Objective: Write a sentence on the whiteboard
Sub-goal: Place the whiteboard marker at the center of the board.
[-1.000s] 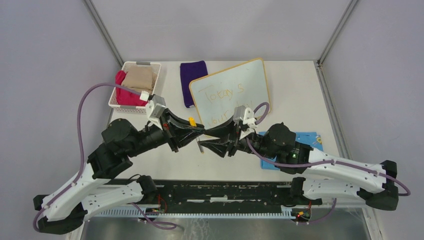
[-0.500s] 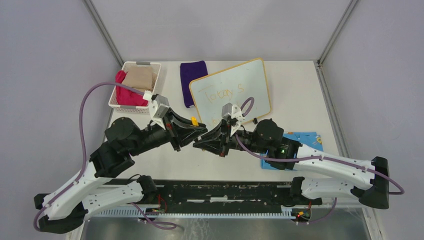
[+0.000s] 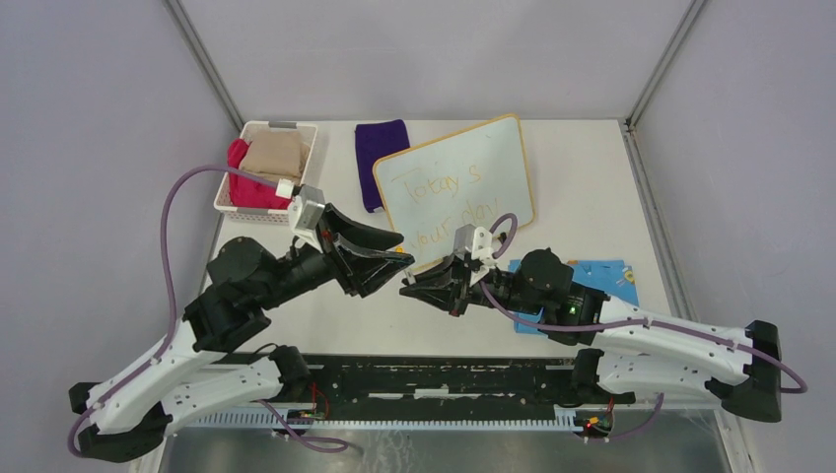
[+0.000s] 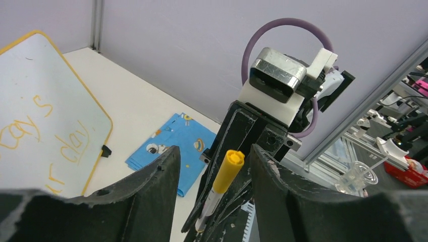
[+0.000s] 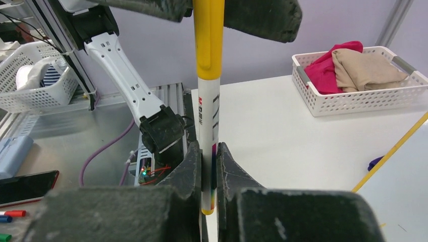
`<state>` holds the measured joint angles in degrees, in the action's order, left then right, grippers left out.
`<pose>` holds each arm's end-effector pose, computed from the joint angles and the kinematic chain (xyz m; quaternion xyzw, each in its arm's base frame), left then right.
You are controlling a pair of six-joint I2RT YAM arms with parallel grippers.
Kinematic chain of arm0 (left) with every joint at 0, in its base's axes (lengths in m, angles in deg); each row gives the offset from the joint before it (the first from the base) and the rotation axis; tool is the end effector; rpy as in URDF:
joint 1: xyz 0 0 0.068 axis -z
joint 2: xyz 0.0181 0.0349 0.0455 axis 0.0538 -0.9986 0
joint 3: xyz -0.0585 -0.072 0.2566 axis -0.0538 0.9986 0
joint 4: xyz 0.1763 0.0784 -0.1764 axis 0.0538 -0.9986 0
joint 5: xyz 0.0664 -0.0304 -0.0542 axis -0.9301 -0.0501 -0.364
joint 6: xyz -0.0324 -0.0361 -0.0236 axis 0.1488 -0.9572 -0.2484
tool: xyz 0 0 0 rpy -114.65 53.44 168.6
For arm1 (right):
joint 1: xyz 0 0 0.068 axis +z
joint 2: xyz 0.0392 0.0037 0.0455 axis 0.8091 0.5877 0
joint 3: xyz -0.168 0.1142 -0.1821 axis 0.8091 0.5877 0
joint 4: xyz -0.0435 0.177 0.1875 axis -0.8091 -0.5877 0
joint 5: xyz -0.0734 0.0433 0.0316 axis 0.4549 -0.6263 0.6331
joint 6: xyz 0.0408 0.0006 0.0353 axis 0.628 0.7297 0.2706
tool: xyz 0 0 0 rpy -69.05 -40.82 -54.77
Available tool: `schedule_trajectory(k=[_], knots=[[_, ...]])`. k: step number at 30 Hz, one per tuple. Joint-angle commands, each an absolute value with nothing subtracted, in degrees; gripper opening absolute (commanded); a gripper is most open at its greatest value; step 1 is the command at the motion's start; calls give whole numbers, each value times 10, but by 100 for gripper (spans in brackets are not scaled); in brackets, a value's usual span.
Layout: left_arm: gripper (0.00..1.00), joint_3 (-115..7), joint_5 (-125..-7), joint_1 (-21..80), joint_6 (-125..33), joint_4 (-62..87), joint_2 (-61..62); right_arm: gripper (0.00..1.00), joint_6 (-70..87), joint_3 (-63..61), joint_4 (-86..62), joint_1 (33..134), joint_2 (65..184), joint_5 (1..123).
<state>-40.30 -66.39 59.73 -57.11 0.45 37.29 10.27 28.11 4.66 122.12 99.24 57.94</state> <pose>0.0693 -0.1145 0.4358 0.2377 0.6023 -0.5232 0.5540 0.0793 0.2166 0.3643 -0.3939 0.5372 0.5137 0.5406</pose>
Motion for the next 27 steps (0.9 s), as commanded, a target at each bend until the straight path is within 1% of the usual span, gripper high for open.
schedule_trajectory(k=[1, 6, 10, 11, 14, 16, 17, 18, 21, 22, 23, 24, 25, 27], knots=[[58, -396, -627, 596, -610, 74, 348, 0, 85, 293, 79, 1220, 973, 568], [47, -396, -581, 597, -613, 84, 323, 0, 87, 298, 80, 1219, 972, 566], [38, -387, -574, 597, -615, 83, 321, 0, 95, 302, 88, 1216, 965, 572], [35, -383, -574, 597, -615, 84, 323, 0, 98, 303, 90, 1215, 964, 571], [17, -375, -578, 597, -616, 82, 328, 0, 106, 308, 100, 1212, 961, 571], [7, -368, -578, 597, -619, 82, 327, 0, 112, 309, 106, 1211, 959, 571], [3, -364, -577, 597, -620, 83, 327, 0, 114, 309, 109, 1210, 960, 571], [2, -359, -575, 597, -622, 85, 327, 0, 115, 309, 112, 1210, 959, 571], [2, -348, -569, 597, -623, 83, 321, 0, 122, 308, 122, 1210, 960, 575], [4, -345, -570, 597, -625, 83, 320, 0, 124, 307, 124, 1210, 960, 575], [10, -340, -571, 597, -628, 85, 321, 0, 124, 305, 125, 1209, 961, 576], [25, -337, -574, 597, -630, 87, 324, 0, 124, 303, 125, 1209, 962, 578], [35, -336, -578, 597, -631, 87, 328, 0, 123, 303, 125, 1209, 962, 580], [44, -336, -587, 597, -631, 88, 338, 0, 121, 305, 122, 1209, 961, 587]])
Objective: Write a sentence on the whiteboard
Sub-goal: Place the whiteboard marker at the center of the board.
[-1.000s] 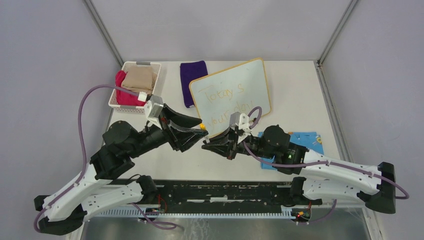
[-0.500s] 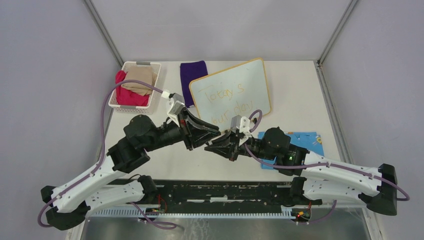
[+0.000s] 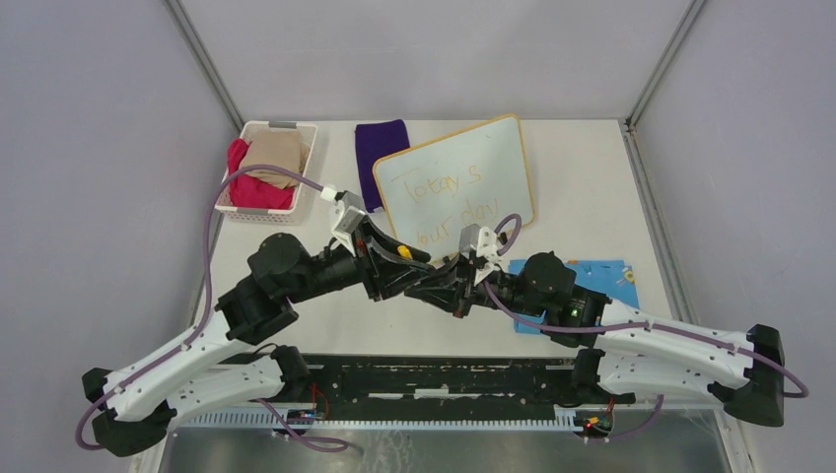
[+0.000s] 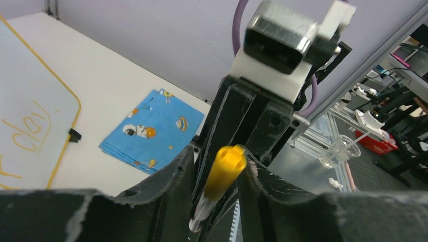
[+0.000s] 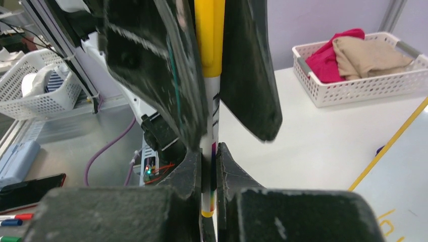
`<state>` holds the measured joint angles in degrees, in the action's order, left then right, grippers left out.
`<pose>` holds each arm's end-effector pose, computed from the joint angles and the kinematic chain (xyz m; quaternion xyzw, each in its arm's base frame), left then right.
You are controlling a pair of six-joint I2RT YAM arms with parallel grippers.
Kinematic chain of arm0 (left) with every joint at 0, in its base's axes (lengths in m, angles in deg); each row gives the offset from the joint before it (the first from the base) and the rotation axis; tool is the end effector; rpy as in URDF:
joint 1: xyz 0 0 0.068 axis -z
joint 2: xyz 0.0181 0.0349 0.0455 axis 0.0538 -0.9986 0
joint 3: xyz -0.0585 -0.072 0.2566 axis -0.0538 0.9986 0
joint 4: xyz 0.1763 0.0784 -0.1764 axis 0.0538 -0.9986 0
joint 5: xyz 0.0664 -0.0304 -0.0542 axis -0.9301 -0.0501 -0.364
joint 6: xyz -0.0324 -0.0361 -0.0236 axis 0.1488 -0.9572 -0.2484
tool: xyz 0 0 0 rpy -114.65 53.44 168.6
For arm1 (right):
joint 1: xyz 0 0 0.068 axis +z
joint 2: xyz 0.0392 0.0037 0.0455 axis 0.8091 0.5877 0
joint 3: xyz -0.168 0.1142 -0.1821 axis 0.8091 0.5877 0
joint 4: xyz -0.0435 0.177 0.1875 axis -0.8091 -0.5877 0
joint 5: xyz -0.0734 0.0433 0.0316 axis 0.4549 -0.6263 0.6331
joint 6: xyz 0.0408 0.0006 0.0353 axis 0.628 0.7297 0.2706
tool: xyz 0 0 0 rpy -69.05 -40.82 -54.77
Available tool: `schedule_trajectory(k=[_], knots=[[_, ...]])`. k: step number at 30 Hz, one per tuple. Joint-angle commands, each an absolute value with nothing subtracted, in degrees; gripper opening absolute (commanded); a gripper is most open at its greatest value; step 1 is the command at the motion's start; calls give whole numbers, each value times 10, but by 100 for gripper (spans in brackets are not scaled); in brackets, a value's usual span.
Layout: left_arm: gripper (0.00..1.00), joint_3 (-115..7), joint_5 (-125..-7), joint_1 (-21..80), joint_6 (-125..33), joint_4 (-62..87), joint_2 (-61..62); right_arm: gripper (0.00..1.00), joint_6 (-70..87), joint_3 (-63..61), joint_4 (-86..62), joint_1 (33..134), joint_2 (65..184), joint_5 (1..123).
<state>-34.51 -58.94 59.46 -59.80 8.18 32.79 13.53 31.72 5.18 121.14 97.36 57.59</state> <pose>0.0853 -0.1456 0.4065 0.2710 0.6077 -0.5551 0.4991 0.0804 0.2094 0.3494 -0.3787 0.5575 0.5220 0.5229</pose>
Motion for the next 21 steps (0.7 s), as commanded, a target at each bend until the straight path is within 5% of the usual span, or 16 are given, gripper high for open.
schedule_trajectory(k=[1, 16, 21], knots=[[47, -336, -592, 597, -631, 87, 342, 0, 120, 307, 121, 1208, 960, 590], [39, -314, -588, 597, -646, 96, 353, 0, 126, 333, 137, 1206, 946, 610], [21, -307, -583, 597, -652, 103, 351, 0, 138, 341, 148, 1206, 945, 607]])
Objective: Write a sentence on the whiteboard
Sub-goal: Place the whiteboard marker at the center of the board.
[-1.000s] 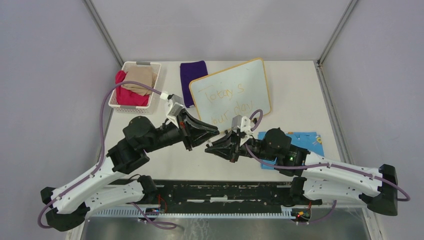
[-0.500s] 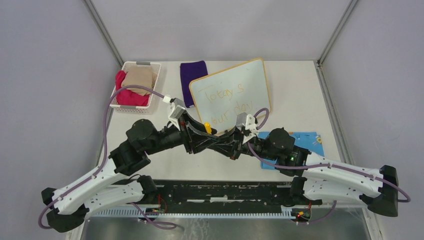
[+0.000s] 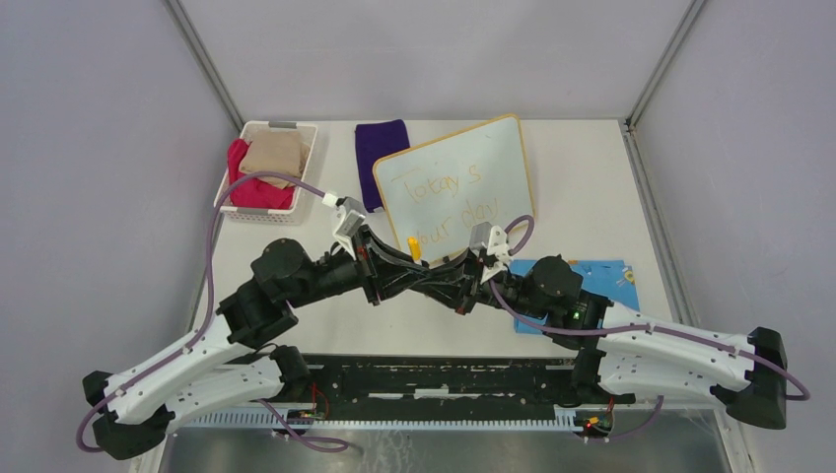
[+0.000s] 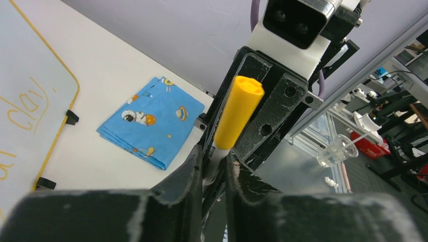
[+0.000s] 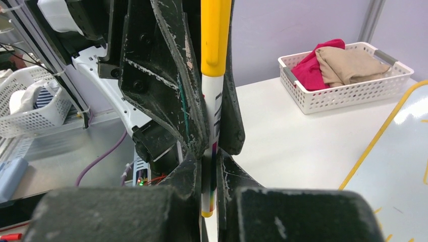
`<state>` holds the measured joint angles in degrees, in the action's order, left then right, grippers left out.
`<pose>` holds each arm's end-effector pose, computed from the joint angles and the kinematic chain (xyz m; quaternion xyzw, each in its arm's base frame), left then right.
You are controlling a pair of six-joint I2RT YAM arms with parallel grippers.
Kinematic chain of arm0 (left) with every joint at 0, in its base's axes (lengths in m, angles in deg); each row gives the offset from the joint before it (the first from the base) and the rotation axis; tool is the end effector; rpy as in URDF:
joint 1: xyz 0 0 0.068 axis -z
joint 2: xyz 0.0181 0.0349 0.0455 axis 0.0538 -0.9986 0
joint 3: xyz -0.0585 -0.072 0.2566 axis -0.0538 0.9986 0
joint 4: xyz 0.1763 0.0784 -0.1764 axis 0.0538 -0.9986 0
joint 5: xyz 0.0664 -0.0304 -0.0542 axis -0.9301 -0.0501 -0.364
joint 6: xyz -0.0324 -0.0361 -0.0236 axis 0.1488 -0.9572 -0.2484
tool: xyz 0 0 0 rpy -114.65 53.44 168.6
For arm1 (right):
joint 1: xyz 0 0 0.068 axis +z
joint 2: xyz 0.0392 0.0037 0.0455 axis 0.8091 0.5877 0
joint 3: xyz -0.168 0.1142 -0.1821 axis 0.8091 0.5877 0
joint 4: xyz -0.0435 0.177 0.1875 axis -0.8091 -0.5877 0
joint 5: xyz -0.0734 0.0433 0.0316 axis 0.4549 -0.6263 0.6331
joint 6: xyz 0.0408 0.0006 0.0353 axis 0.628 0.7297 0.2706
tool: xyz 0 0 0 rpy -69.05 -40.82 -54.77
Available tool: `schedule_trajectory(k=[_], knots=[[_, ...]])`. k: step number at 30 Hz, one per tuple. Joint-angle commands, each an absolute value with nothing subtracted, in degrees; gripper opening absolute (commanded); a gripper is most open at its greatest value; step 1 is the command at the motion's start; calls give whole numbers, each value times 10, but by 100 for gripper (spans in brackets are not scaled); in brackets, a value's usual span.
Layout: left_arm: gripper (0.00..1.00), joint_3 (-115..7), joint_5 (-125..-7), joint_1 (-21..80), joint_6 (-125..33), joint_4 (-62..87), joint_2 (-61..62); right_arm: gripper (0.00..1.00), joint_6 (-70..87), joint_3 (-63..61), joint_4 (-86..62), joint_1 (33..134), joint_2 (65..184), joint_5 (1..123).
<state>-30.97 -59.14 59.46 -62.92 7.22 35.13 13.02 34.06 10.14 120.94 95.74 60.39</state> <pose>0.0828 -0.1415 0.3896 0.2548 0.6292 -0.5606 0.4742 0.0801 0.2024 0.3497 -0.3537 0.5407 0.5207 0.5580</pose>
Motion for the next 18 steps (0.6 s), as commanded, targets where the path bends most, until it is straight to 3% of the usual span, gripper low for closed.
schedule_trajectory(k=[1, 3, 6, 7, 9, 13, 15, 18], knots=[[16, -307, -583, 597, -652, 102, 350, 0, 141, 341, 149, 1206, 945, 606], [5, -307, -586, 597, -651, 98, 348, 0, 144, 343, 150, 1206, 944, 603], [2, -307, -600, 597, -648, 88, 347, 1, 145, 344, 146, 1206, 943, 602], [2, -307, -608, 597, -647, 84, 347, 7, 144, 343, 142, 1206, 943, 599], [2, -308, -631, 597, -639, 68, 346, 36, 137, 337, 122, 1205, 947, 593], [2, -311, -751, 597, -619, 10, 341, 69, 122, 328, 66, 1203, 948, 627], [2, -317, -823, 597, -617, -26, 344, 79, 114, 323, 31, 1202, 943, 656], [2, -333, -926, 597, -619, -93, 350, 82, 100, 313, -37, 1202, 938, 736]])
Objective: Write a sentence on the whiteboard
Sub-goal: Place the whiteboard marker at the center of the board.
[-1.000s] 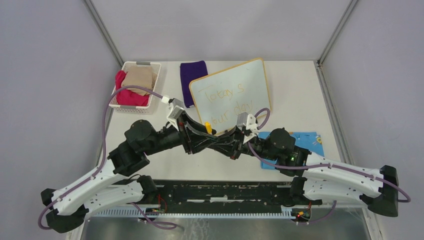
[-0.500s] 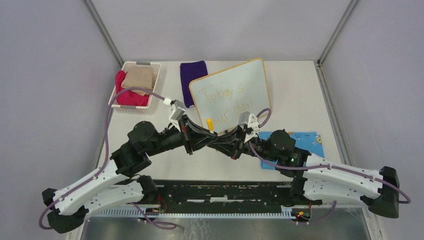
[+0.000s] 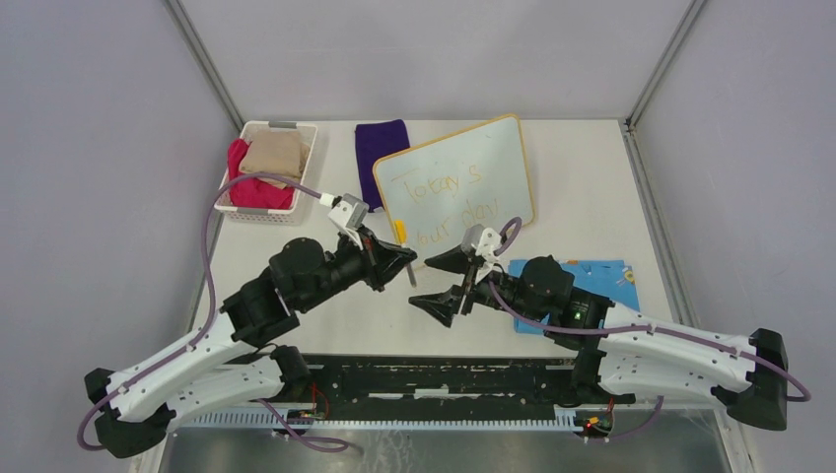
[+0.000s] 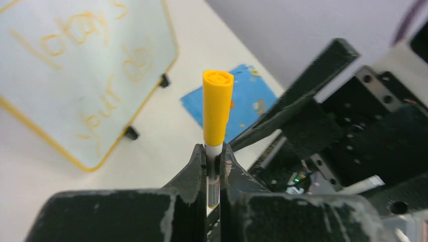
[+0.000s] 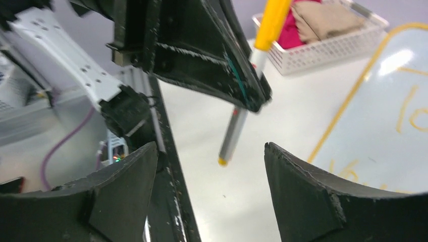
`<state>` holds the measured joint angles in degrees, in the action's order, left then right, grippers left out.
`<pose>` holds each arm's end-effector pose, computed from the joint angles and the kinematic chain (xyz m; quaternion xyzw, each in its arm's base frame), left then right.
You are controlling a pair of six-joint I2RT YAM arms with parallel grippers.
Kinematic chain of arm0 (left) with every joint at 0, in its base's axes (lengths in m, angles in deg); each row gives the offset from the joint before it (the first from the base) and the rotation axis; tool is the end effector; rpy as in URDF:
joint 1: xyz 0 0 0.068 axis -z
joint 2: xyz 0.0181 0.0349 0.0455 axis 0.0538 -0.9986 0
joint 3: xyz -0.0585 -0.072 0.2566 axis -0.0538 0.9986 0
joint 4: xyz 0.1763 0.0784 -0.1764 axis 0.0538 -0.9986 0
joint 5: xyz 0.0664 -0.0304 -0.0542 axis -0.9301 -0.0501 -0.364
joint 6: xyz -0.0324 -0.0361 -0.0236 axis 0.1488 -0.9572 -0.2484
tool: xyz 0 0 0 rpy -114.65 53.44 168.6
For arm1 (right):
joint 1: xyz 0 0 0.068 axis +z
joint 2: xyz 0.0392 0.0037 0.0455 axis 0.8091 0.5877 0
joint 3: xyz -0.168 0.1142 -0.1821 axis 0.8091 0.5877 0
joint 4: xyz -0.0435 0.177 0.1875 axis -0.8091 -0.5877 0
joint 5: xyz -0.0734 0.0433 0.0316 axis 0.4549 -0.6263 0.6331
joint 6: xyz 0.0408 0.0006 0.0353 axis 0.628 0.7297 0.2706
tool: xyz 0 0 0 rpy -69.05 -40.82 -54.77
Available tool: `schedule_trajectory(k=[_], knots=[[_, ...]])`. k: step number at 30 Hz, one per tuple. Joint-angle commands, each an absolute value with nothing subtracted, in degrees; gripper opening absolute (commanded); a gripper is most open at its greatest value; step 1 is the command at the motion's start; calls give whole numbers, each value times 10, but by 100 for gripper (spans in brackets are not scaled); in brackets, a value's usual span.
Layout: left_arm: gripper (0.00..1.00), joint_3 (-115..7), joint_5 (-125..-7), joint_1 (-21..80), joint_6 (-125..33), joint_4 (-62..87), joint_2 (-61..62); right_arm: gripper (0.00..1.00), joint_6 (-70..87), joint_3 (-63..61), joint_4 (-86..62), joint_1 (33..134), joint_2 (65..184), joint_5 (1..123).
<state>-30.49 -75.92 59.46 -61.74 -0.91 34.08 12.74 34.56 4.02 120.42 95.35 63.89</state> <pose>0.0951 -0.1415 0.3686 0.1741 0.7164 -0.4462 0.5074 0.0840 0.2010 0.3364 -0.3498 0.5901 0.4813 0.5457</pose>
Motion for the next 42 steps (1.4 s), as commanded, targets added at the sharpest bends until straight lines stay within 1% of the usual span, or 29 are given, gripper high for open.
schedule_trajectory(k=[1, 3, 6, 8, 11, 14, 16, 19, 22, 25, 30, 32, 36, 38, 42], knots=[[2, -339, -955, 597, -618, -113, 351, 83, 96, 312, -57, 1202, 935, 770], [2, -350, -997, 597, -619, -150, 350, 83, 96, 314, -88, 1202, 928, 831], [2, -356, -1017, 597, -620, -177, 351, 84, 101, 336, -98, 1201, 916, 888], [2, -351, -1010, 597, -625, -176, 356, 84, 104, 358, -77, 1202, 909, 890], [2, -343, -976, 597, -621, -155, 362, 84, 100, 390, -18, 1202, 900, 852], [2, -349, -989, 597, -623, -175, 354, 84, 96, 379, -20, 1202, 913, 861], [2, -354, -1022, 597, -633, -206, 346, 84, 91, 361, -49, 1201, 930, 906], [2, -360, -1083, 597, -661, -259, 321, 87, 102, 336, -108, 1201, 969, 1005], [2, -361, -1125, 588, -692, -312, 266, 87, 115, 320, -163, 1200, 1009, 1061], [2, -348, -1084, 540, -700, -300, 238, 86, 135, 317, -190, 1199, 1025, 1088], [2, -307, -902, 354, -676, -233, 207, 85, 108, 370, -148, 1199, 994, 1092], [2, -300, -856, 303, -671, -210, 174, 84, 94, 401, -116, 1199, 970, 1077], [2, -320, -844, 268, -661, -182, 83, 84, 89, 412, -109, 1198, 959, 1102], [2, -329, -837, 253, -658, -163, 39, 85, 91, 404, -146, 1193, 964, 1107], [2, -331, -808, 218, -660, -130, -39, 84, 100, 421, -142, 1177, 957, 1080]])
